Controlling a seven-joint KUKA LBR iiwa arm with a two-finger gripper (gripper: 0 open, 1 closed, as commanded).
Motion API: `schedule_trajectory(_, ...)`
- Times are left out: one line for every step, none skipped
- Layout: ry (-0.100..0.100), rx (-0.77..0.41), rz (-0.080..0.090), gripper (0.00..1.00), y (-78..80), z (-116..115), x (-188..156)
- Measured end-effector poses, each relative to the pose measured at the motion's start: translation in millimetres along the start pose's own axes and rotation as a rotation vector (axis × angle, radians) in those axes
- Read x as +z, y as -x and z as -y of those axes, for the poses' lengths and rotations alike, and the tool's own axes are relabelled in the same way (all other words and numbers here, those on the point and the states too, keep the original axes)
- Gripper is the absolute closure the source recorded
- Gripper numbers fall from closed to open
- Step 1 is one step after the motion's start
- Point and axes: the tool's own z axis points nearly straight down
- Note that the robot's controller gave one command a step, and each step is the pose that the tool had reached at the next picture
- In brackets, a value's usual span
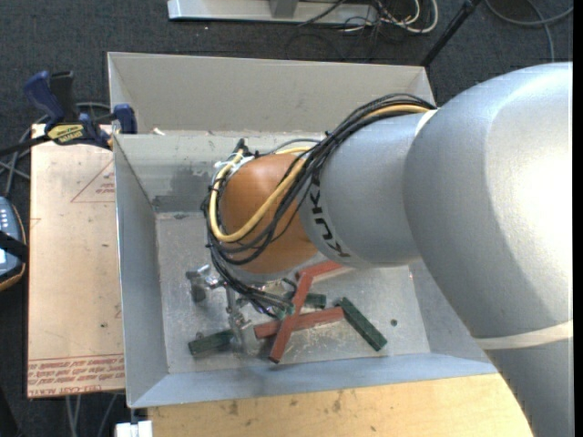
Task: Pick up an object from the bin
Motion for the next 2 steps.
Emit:
schedule_trajectory(0.001,-0.087,0.008,1.0,-17.1,3.4,0.7)
schedule_trajectory(0.001,-0.086,0.008,1.0,-17.1,3.4,0.7)
